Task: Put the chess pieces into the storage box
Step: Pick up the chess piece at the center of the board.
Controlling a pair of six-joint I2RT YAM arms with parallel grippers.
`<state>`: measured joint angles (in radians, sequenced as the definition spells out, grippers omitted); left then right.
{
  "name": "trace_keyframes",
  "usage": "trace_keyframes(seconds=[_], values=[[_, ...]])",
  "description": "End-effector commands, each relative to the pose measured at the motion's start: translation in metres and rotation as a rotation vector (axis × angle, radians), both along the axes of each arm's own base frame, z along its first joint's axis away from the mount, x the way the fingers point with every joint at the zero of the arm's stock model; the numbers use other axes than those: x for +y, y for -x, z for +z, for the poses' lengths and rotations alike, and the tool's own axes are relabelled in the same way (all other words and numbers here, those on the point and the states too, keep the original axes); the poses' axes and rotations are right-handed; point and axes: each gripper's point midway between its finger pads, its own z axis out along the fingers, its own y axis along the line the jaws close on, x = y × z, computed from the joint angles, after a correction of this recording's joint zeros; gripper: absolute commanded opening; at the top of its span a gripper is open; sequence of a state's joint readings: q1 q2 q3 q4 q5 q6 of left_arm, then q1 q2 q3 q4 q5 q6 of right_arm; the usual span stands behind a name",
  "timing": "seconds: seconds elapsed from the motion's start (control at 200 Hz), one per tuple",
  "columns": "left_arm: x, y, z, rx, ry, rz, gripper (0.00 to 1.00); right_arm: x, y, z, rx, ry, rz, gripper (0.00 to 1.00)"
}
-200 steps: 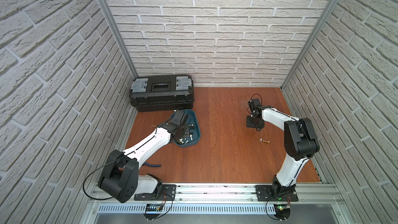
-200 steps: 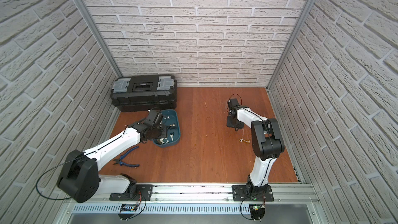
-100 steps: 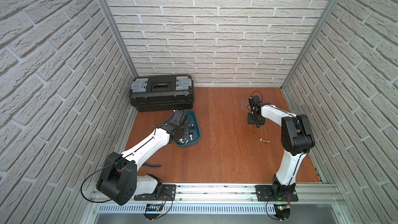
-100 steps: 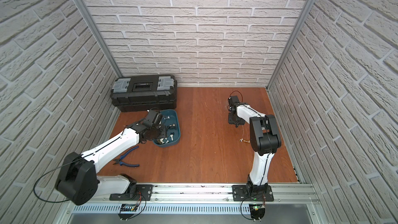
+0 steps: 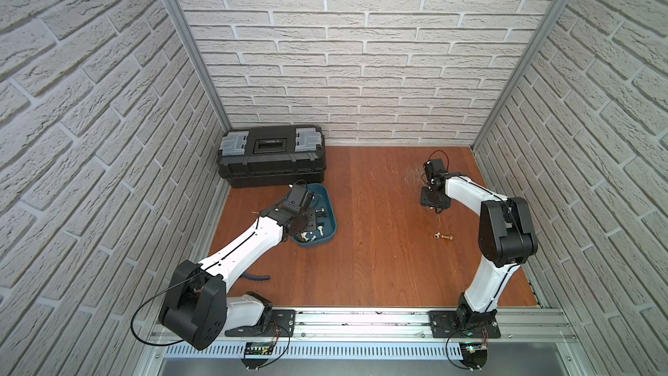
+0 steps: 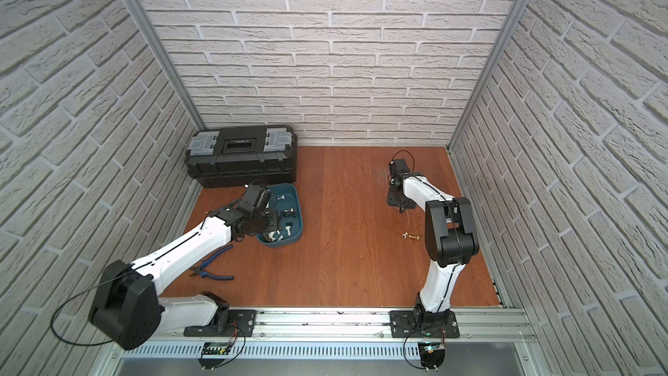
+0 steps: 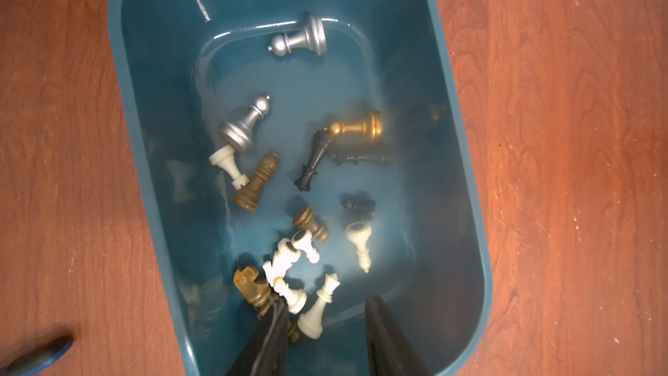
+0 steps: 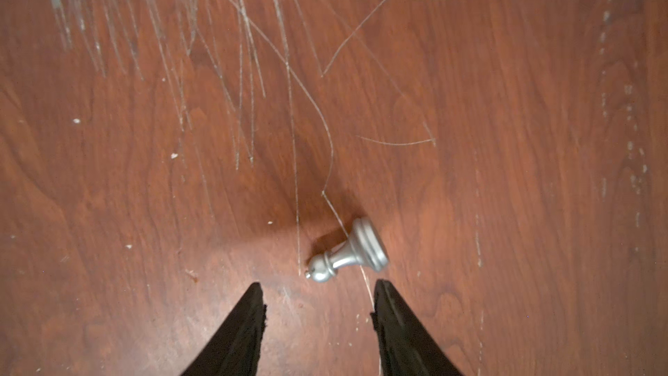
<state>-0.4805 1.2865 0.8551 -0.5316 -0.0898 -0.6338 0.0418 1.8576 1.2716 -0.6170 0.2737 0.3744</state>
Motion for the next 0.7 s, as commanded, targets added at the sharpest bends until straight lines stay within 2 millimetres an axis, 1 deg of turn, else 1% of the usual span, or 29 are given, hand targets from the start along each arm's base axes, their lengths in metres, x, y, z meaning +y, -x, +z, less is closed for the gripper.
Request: trace_keyframes(seconds=[0.0,0.25,0.45,0.575,0.695], values=[[0.001,0.004,-0.006,0.009,-0.008,0.008,0.41,-0.011,-0.001,0.004,-0.01,-0.014,-0.037,0.53],[-0.002,0.004,-0.008,0.014,-0.006,0.007,0.41,-0.016,-0.002,-0.014,-0.009,-0.062,-0.096,0.53],[-0.001,0.006,-0.008,0.018,-0.011,0.006,0.41,-0.006,-0.005,-0.025,-0.004,-0.142,-0.109,0.52],[-0.001,0.005,-0.008,0.018,-0.009,0.012,0.41,-0.003,-0.006,-0.03,0.005,-0.17,-0.126,0.51],[-0.002,0.005,-0.007,0.015,-0.006,0.013,0.41,-0.002,-0.008,-0.033,0.005,-0.184,-0.136,0.48]])
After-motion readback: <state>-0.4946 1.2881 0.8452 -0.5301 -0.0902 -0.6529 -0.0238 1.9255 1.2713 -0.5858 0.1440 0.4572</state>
